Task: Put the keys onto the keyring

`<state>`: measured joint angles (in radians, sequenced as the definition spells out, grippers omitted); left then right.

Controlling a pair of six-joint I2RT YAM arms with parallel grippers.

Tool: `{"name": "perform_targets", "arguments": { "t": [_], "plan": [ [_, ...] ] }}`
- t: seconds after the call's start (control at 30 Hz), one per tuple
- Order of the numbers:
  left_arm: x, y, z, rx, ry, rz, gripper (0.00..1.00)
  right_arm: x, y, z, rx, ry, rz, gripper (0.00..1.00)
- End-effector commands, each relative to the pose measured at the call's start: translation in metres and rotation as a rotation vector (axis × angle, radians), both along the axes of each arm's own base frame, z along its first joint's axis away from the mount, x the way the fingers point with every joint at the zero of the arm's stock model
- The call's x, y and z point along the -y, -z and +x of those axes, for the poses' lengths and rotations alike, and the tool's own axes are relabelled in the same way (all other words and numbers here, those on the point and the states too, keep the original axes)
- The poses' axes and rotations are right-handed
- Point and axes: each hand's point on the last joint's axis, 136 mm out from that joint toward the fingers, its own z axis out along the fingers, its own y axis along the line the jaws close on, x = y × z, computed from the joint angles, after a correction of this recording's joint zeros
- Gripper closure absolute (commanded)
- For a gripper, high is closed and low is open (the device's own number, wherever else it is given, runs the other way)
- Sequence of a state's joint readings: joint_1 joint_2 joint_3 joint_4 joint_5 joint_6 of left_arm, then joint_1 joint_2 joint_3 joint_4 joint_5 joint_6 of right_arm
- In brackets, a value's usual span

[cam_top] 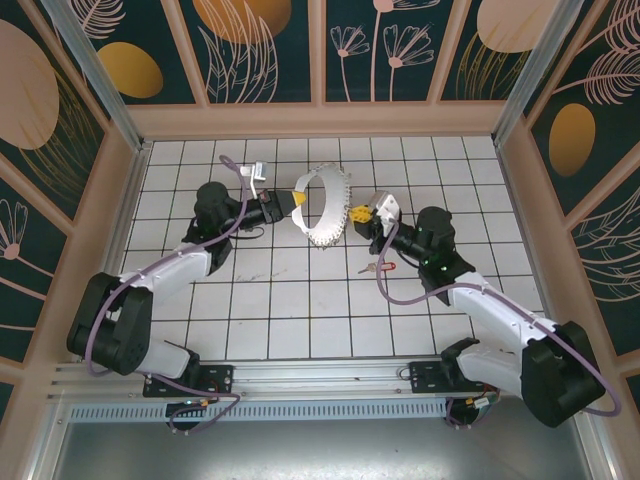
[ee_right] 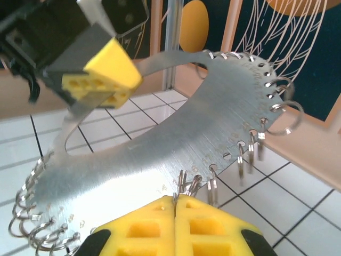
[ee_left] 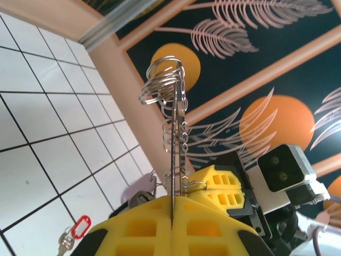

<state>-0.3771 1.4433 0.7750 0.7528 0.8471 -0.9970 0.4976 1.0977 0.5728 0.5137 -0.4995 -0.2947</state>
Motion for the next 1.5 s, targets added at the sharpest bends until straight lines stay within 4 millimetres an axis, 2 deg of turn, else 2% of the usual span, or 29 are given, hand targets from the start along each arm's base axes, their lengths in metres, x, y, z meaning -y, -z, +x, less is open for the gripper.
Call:
{"name": "perform_targets", "arguments": {
  "t": [0.0,0.17,0.27,0.53,0.6,0.67,0.73,0.8,0.83,0.97,1.03,1.07,1.2,1.33,1.47],
  "plan": [
    [-0.004,0.003,-0.002,0.013,0.06,0.079,1.0,-0.007,-0.015,-0.013,0.131,-0.054,-0.085,1.0],
    [-0.001,-0.008,-0.001,0.023,0.106,0.098,1.0,-0.003,-0.007,-0.006,0.161,-0.01,-0.161,1.0],
    [0.0,-0.01,0.002,0.007,0.107,0.095,1.0,-0.004,-0.017,-0.01,0.189,-0.022,-0.109,1.0],
    [0.003,0.002,0.008,-0.086,0.139,0.067,1.0,-0.007,-0.048,-0.027,0.232,-0.107,0.068,1.0],
    [0.004,0.006,0.01,-0.107,0.148,0.07,0.94,-0.007,-0.052,-0.029,0.24,-0.119,0.083,1.0],
    [0.003,0.015,0.013,-0.138,0.146,0.08,0.84,-0.007,-0.055,-0.029,0.24,-0.125,0.094,1.0],
    [0.002,0.019,0.015,-0.149,0.14,0.084,0.82,-0.008,-0.058,-0.031,0.235,-0.137,0.106,1.0],
    [0.0,0.025,0.018,-0.165,0.12,0.097,0.77,-0.007,-0.061,-0.032,0.235,-0.138,0.123,1.0],
    [0.0,0.017,0.023,-0.14,0.109,0.099,0.77,-0.007,-0.061,-0.031,0.232,-0.134,0.128,1.0],
    [-0.001,0.016,0.028,-0.131,0.089,0.119,0.74,-0.007,-0.06,-0.028,0.203,-0.134,0.14,1.0],
    [-0.003,0.025,0.033,-0.152,0.065,0.17,0.66,-0.008,-0.062,-0.029,0.2,-0.144,0.155,1.0],
    [-0.005,0.029,0.036,-0.153,0.048,0.2,0.66,-0.008,-0.062,-0.029,0.195,-0.145,0.162,1.0],
    [-0.013,0.035,0.045,-0.148,-0.031,0.258,0.63,-0.011,-0.059,-0.019,0.118,-0.134,0.168,1.0],
    [-0.026,0.034,0.054,-0.095,-0.14,0.328,0.62,-0.012,-0.042,0.003,-0.024,-0.082,0.134,1.0],
    [-0.035,0.009,0.051,0.039,-0.217,0.292,0.63,-0.017,-0.01,0.022,-0.223,-0.058,0.091,1.0]
  ]
}}
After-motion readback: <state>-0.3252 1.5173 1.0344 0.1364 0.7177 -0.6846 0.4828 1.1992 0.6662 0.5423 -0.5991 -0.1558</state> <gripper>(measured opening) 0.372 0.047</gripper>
